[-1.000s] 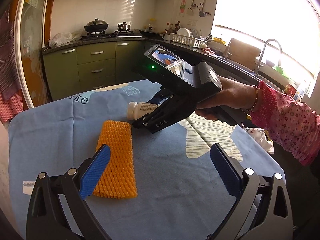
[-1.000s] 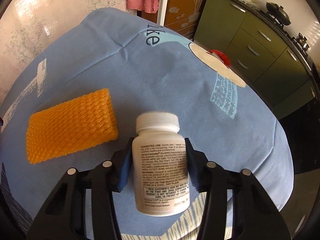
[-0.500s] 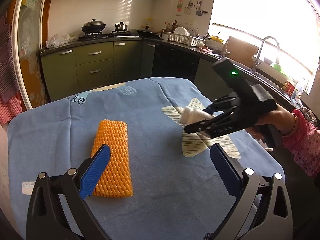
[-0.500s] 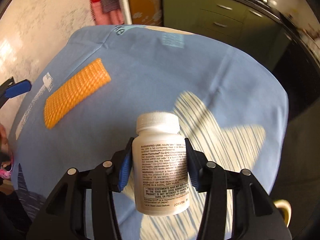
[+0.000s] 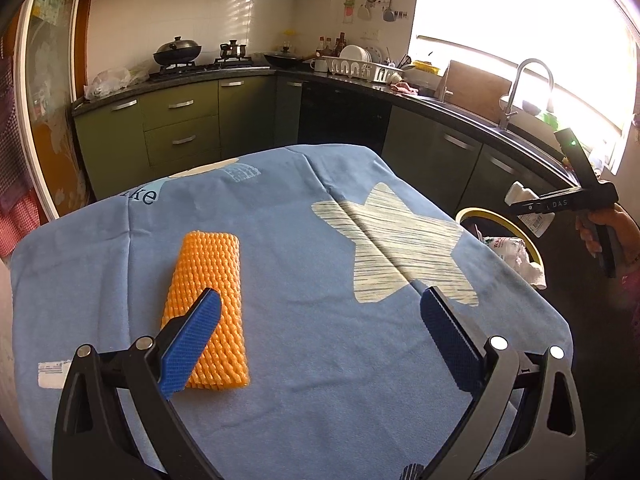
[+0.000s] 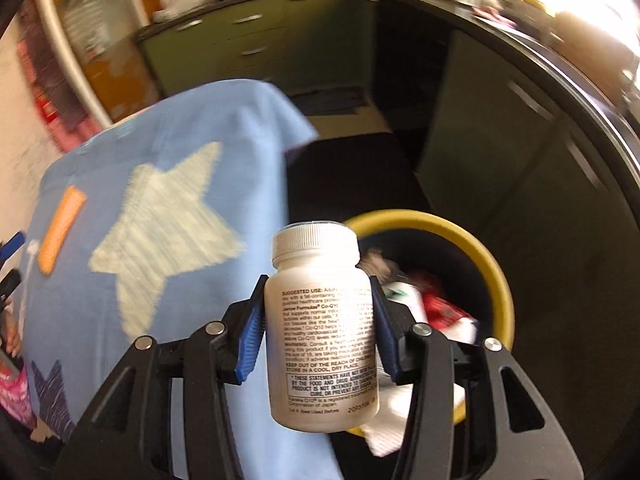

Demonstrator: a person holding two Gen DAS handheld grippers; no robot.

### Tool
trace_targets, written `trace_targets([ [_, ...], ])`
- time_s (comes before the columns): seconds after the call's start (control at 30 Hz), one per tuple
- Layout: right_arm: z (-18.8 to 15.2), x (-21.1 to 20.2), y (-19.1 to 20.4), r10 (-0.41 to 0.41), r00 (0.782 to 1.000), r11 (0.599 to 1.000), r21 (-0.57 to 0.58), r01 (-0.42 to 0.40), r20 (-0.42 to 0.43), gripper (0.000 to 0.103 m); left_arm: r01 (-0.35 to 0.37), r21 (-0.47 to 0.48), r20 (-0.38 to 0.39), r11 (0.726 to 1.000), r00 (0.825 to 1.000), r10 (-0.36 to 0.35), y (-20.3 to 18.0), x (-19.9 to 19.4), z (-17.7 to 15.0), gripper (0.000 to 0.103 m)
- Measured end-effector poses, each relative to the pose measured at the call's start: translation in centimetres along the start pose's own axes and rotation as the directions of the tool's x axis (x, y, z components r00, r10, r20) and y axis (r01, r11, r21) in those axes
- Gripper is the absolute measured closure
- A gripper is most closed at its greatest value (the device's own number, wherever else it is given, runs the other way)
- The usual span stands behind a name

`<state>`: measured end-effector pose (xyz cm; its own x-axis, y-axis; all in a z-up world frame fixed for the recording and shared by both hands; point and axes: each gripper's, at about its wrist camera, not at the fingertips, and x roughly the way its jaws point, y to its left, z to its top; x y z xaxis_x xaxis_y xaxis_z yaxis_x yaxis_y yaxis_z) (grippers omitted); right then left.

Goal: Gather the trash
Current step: 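Carry the pill bottle over the bin and open the right gripper, then lower the left gripper onto the orange foam net and grasp it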

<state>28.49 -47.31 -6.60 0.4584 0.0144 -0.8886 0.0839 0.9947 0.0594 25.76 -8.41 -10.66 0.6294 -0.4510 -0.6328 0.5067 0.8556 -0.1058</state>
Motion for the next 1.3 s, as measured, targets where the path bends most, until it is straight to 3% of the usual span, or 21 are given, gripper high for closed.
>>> trace_targets([
  [0.33, -0.3, 4.4, -7.8, -0.127, 0.982, 0.979, 0.141, 0.147, -0.142, 0.057, 0.0, 0.001, -0.009, 1.0, 1.0, 0.0, 0.2, 0.3, 0.0, 0.005],
  [0.53, 0.3, 4.5, -9.5, -0.122, 0.988, 0.967, 0.213, 0.14, -0.097, 0.057, 0.0, -0.004, -0.007, 1.0, 1.0, -0.001, 0.5, 0.3, 0.0, 0.005],
  [0.73, -0.9, 2.2, -6.5, -0.063, 0.997, 0.975, 0.213, 0.069, -0.036, 0.057, 0.0, 0.001, -0.027, 1.0, 1.0, 0.0, 0.4, 0.8, -0.2, 0.005],
  [0.97, -5.0, -0.7, -0.7, 0.079, 0.995, 0.984, 0.154, -0.087, 0.06, 0.051, -0.017, -0.002, -0.042, 1.0, 0.999, 0.017, 0.6, 1.3, -0.2, 0.005],
  [1.13, -7.9, -1.2, 3.6, 0.178, 0.981, 0.979, 0.09, -0.185, 0.072, 0.049, -0.071, -0.035, -0.083, 0.997, 0.994, 0.068, 1.8, 2.2, -0.1, 0.005],
  [1.3, -9.3, -1.3, 5.4, 0.195, 0.979, 0.979, 0.052, -0.198, 0.055, 0.049, -0.096, -0.069, -0.127, 0.993, 0.988, 0.087, 3.3, 3.2, 0.0, 0.005],
])
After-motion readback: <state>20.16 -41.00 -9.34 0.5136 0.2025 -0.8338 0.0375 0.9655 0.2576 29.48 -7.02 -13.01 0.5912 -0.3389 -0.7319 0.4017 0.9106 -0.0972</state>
